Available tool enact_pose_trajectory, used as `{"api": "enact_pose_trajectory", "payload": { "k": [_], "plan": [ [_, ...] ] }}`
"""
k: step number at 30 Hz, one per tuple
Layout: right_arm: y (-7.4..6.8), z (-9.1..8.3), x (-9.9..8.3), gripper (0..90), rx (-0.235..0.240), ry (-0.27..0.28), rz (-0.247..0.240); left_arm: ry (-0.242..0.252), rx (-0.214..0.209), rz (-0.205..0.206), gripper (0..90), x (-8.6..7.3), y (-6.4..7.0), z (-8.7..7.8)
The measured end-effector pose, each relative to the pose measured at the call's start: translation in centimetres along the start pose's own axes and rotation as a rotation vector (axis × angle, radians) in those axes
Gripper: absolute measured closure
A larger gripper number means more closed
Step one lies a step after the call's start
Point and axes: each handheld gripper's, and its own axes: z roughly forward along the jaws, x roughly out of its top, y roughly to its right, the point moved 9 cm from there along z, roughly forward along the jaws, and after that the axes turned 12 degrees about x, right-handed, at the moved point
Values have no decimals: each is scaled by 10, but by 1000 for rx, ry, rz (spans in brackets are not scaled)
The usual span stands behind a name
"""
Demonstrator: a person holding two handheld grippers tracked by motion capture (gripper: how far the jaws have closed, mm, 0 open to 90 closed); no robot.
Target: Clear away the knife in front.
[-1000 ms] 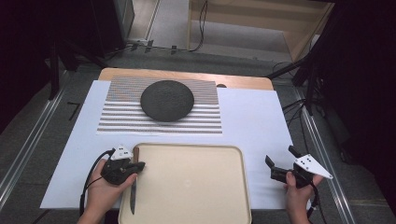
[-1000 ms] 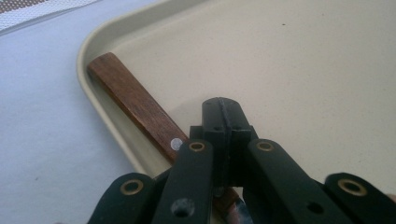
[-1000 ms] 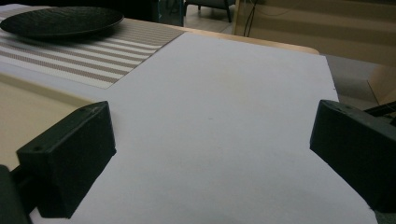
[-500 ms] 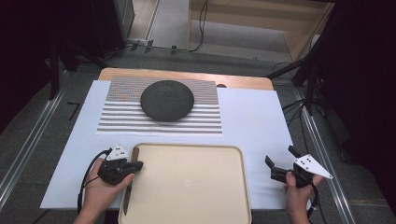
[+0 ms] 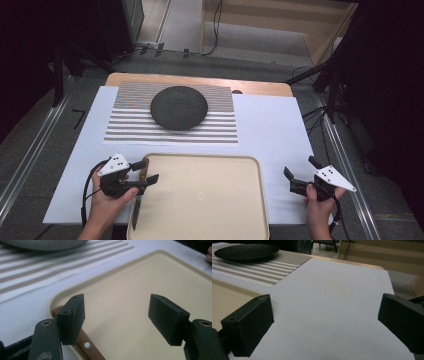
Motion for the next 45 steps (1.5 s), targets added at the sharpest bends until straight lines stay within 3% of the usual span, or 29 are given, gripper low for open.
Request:
{"api": "enact_pose_trajectory", "payload": {
  "k": [2, 4, 6, 8, 15, 19, 34, 45],
  "plan": [
    [0, 0, 0, 0, 0, 0, 0, 21, 10, -4, 268, 3, -3, -4],
    [0, 0, 0, 0, 0, 0, 1, 30, 21, -21, 132, 4, -8, -5],
    [0, 0, 0, 0, 0, 0, -1, 40, 27, -27, 115, 4, -12, -7],
    [0, 0, 0, 0, 0, 0, 0, 47, 34, -44, 12, 5, -17, -9],
    [0, 0, 0, 0, 1, 1, -1, 76, 89, -64, 0, 5, -36, -15],
    [0, -1, 0, 0, 1, 4, 0, 84, 128, -55, 0, 5, -49, -21],
    [0, -1, 0, 0, 0, 3, 6, 123, 242, -146, 0, -9, -109, -49],
    [0, -1, 0, 0, -1, 2, 4, 143, 312, -178, 0, -20, -140, -67]
  ]
}}
